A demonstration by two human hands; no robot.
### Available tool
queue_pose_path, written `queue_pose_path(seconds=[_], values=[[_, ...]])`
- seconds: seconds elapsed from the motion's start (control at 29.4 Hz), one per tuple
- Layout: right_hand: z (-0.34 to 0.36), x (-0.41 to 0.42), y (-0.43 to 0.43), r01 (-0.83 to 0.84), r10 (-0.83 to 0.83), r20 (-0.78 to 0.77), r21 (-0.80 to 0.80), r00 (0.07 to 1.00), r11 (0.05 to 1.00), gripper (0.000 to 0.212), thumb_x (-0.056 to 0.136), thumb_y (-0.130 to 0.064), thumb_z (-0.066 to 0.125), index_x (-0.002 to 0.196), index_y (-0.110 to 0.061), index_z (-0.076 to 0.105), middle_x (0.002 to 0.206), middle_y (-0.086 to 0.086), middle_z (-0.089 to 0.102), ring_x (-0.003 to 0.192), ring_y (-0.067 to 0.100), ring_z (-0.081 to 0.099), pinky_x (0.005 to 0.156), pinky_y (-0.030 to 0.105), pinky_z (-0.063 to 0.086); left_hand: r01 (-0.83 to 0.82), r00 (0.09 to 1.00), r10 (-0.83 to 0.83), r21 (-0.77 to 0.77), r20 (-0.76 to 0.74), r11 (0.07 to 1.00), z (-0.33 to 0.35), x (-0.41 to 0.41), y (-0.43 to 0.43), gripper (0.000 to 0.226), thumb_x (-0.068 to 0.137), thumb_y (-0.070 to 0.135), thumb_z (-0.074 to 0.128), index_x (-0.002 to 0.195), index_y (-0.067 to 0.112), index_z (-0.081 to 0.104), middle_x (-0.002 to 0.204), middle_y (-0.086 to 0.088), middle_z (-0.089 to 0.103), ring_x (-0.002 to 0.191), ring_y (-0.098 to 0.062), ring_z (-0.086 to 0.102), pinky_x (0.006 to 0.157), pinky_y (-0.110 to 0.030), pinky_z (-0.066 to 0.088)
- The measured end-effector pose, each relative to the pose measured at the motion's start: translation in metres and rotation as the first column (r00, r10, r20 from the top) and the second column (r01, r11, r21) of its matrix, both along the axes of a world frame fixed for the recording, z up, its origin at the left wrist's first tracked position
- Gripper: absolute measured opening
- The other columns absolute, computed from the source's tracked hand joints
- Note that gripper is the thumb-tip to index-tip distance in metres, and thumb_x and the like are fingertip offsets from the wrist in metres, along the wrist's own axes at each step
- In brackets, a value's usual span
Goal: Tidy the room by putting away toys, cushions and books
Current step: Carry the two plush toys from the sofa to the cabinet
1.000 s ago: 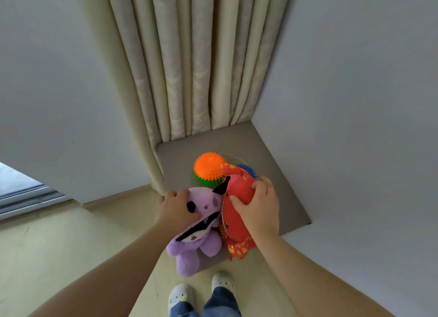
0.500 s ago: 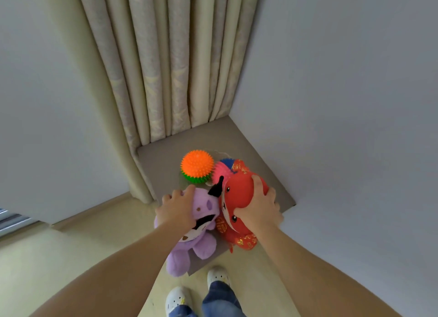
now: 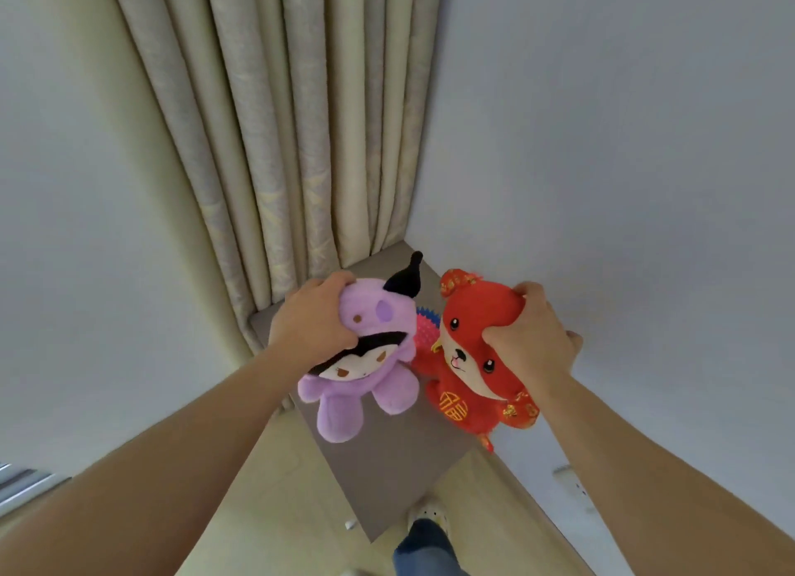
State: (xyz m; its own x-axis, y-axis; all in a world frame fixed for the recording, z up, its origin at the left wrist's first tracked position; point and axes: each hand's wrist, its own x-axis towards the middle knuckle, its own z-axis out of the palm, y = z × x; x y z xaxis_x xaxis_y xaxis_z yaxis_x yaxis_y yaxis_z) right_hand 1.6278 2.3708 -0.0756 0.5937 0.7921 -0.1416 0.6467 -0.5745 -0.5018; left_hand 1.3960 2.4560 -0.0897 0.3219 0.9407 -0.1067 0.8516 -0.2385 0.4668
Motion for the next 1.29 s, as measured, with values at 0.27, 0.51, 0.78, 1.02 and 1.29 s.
queue_pose_path(seconds=[0.27,0.51,0.78,1.02,1.29], values=[[0.055,0.049,0.048,-0.01,0.011,-0.02,0.072,1.0,0.997,0.057,0.069,-0.017,0.064,0.119,-0.027,0.039,0.096,-0.006,0.051,0.084,0.021,0.046,0.091,0.039,0.03,0.081,0.996,-0.077,0.11,-0.043,0.991,0.041,0.033,0.075,0.07,0.056,0.026,0.073,0.119,0.031,0.045,0.1,-0.001,0.053,0.092,-0.025,0.053,0.07,-0.033,0.048],[0.032,0.074,0.107,-0.053,0.051,0.016,0.202,0.999,0.978,0.069,0.062,-0.024,0.07,0.126,-0.028,0.043,0.124,0.001,0.055,0.112,0.029,0.054,0.093,0.038,0.043,0.067,0.998,-0.063,0.22,-0.026,0.973,0.038,0.082,0.139,0.066,0.062,0.017,0.071,0.123,0.022,0.046,0.114,-0.006,0.052,0.106,-0.03,0.049,0.085,-0.041,0.046],[-0.009,0.06,0.155,-0.253,0.185,0.302,0.205,0.935,0.946,0.069,0.062,-0.042,0.045,0.124,-0.015,0.057,0.115,0.006,0.064,0.104,0.033,0.057,0.088,0.041,0.043,0.09,0.989,-0.061,0.219,-0.137,0.972,-0.006,0.109,0.196,0.059,0.074,0.008,0.058,0.13,0.023,0.044,0.134,-0.003,0.041,0.122,-0.032,0.035,0.095,-0.052,0.04],[-0.048,0.06,0.163,-0.229,0.278,0.161,-0.269,0.947,0.936,0.079,0.08,-0.024,0.06,0.148,-0.028,0.018,0.15,-0.004,0.026,0.134,0.026,0.028,0.102,0.041,0.035,0.375,0.918,-0.349,0.124,-0.189,0.919,-0.055,0.11,0.25,0.055,0.074,0.006,0.061,0.126,0.019,0.051,0.128,-0.007,0.049,0.119,-0.033,0.044,0.093,-0.05,0.041],[-0.062,0.046,0.183,-0.042,0.048,0.014,-0.298,0.999,0.954,0.089,0.074,-0.032,0.066,0.146,-0.04,0.013,0.148,-0.004,0.021,0.126,0.031,0.032,0.087,0.044,0.047,0.451,0.836,-0.429,-0.016,-0.343,0.892,-0.087,0.122,0.286,0.056,0.084,0.022,0.06,0.136,0.019,0.038,0.139,-0.007,0.037,0.119,-0.032,0.045,0.093,-0.043,0.045]])
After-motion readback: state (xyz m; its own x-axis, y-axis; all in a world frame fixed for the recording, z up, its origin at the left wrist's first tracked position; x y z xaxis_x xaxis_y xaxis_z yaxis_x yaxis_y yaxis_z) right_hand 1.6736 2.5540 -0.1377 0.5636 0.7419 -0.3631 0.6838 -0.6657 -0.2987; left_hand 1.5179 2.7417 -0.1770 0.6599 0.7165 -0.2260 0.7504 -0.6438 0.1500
